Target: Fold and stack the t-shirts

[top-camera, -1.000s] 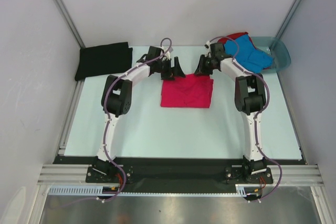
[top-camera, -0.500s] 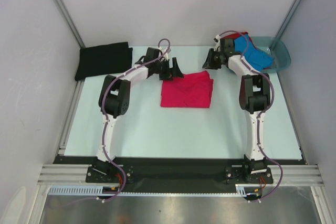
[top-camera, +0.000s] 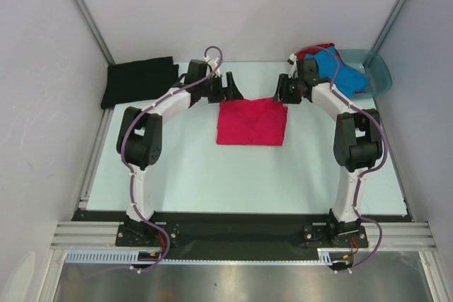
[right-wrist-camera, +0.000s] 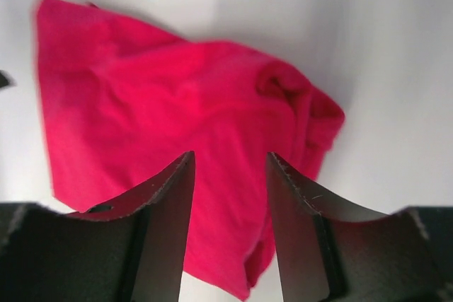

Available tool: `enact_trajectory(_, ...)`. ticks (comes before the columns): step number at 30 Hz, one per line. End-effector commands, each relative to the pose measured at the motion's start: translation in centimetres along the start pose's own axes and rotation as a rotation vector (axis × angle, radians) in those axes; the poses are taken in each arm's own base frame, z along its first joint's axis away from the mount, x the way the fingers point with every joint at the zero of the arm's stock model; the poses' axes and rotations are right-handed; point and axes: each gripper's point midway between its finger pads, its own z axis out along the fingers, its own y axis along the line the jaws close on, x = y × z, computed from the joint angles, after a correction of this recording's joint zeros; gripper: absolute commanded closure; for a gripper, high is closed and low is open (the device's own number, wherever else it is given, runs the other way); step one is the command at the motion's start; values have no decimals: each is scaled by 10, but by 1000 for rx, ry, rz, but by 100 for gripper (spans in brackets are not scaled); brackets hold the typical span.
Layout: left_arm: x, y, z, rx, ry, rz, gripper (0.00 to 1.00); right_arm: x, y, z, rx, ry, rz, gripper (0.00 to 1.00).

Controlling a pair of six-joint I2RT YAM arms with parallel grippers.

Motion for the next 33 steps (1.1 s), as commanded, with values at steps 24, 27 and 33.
enact_trajectory(24,23,-4,-35,-45,3,27,6,93,2,-15,18,186,82,73)
enact_trajectory(27,25,-5,-38,-46,5,27,6,104,3,-22,19,200,98,97)
enact_trajectory(33,31,-5,-41,-47,15,24,6,134,4,-43,43,229,106,100)
